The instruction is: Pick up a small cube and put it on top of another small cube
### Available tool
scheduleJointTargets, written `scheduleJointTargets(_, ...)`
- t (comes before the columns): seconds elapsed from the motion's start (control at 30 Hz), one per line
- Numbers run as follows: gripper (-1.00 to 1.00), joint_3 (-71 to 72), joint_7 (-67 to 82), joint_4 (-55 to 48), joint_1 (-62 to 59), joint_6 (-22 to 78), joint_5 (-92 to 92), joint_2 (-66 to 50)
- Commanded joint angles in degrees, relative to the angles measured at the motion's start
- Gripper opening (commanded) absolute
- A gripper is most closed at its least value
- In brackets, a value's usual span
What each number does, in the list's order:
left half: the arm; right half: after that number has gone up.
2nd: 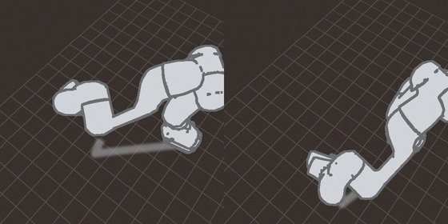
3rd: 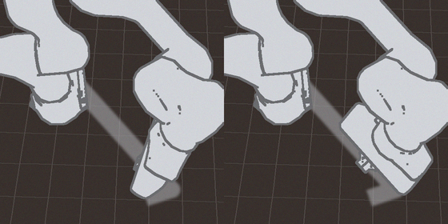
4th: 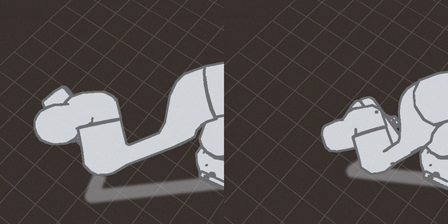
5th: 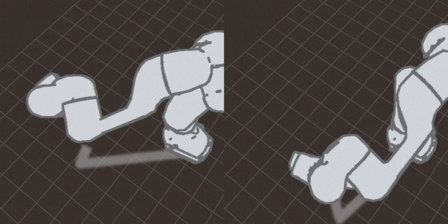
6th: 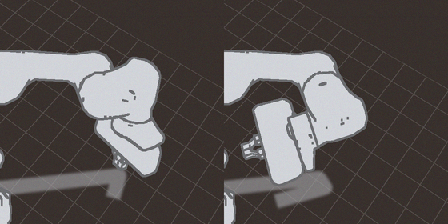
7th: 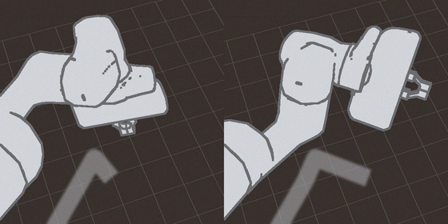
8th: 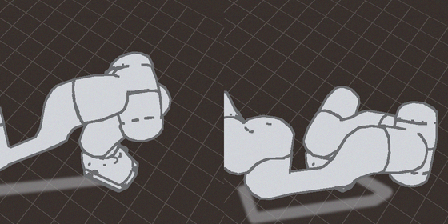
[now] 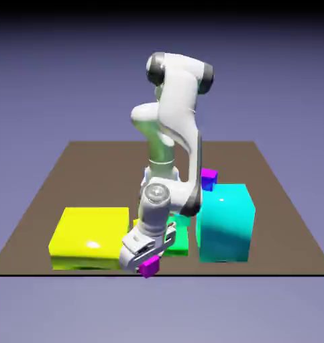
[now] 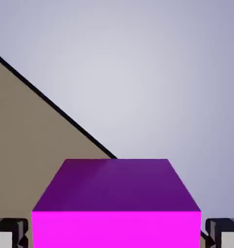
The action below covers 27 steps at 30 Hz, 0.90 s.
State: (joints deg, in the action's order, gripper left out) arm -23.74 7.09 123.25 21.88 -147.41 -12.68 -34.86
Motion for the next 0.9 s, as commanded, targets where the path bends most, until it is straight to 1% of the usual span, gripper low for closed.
scheduleJointTargets(0.0,-1.0,-1.1,-0.68,0.13,0.98,1.89,1.08,2.07)
scheduleJointTargets(0.1,-1.0,-4.4,-2.68,0.52,3.91,7.62,4.27,8.3)
scheduleJointTargets(0.6,-1.0,9.61,-38.62,18.05,-14.67,19.5,17.5,38.68)
scheduleJointTargets(0.63,-1.0,9.61,-38.63,18.06,-14.67,19.5,17.5,38.68)
scheduleJointTargets(0.8,-1.0,9.84,-37.28,21.65,-15.26,8.13,15.71,30.75)
scheduleJointTargets(0.83,1.0,9.84,-37.28,21.65,-15.26,8.13,15.71,30.75)
scheduleJointTargets(0.87,1.0,9.84,-37.28,21.65,-15.26,8.13,15.71,30.75)
